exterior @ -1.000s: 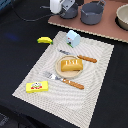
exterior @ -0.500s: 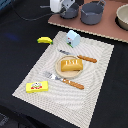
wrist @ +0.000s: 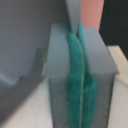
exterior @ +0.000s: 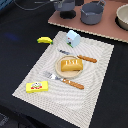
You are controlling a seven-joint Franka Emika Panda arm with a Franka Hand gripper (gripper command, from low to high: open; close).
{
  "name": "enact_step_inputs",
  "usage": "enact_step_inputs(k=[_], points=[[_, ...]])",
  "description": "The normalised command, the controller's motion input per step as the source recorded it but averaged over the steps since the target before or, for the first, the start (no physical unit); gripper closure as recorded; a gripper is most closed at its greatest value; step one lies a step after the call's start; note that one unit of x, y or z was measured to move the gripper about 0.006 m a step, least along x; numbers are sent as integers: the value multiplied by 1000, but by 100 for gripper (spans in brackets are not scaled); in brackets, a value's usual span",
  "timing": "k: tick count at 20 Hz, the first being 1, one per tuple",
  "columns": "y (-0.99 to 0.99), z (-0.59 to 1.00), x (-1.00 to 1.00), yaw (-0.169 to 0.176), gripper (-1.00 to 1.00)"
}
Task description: Interact with the objects in diverse but meaningful ways.
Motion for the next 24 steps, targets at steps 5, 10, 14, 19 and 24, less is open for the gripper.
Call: enact_step_inputs(k=[5, 10, 14, 19, 24], points=[[-758, 198, -10, 56, 100], [-849, 244, 185, 25, 100], [-891, 261, 276, 0, 100], [-894, 348, 276, 0, 100], [-886, 420, 294, 0, 100]])
